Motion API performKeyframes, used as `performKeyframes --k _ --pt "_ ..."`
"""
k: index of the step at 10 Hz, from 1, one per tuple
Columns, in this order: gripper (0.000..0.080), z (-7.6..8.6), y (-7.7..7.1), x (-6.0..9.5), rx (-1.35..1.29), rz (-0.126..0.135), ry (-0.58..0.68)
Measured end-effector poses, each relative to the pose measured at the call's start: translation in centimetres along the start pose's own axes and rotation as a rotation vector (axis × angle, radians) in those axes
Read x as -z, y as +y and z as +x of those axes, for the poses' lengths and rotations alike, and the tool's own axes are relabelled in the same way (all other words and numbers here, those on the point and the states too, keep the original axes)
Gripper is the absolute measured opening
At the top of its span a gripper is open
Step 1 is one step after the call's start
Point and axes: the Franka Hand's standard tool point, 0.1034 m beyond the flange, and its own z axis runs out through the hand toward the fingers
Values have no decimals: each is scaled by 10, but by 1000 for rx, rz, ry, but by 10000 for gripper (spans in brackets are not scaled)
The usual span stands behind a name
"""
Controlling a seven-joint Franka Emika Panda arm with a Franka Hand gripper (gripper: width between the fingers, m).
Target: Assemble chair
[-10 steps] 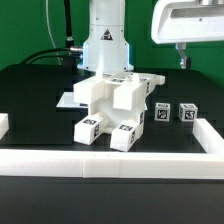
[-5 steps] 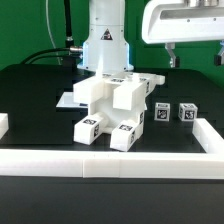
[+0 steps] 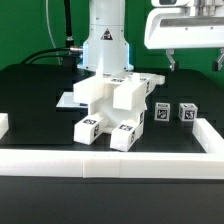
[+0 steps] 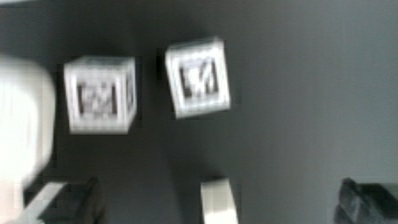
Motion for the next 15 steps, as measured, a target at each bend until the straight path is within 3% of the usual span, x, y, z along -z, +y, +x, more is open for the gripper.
performKeyframes --k 2,6,9,13,15 --pt "649 -12 2 -7 -21 2 -2" --pt "649 -12 2 -8 -20 1 -3" --pt "649 -35 16 -23 -23 -16 -17" --pt "649 -47 41 -34 15 -29 -19" --pt "649 -45 57 -35 50 -35 -22"
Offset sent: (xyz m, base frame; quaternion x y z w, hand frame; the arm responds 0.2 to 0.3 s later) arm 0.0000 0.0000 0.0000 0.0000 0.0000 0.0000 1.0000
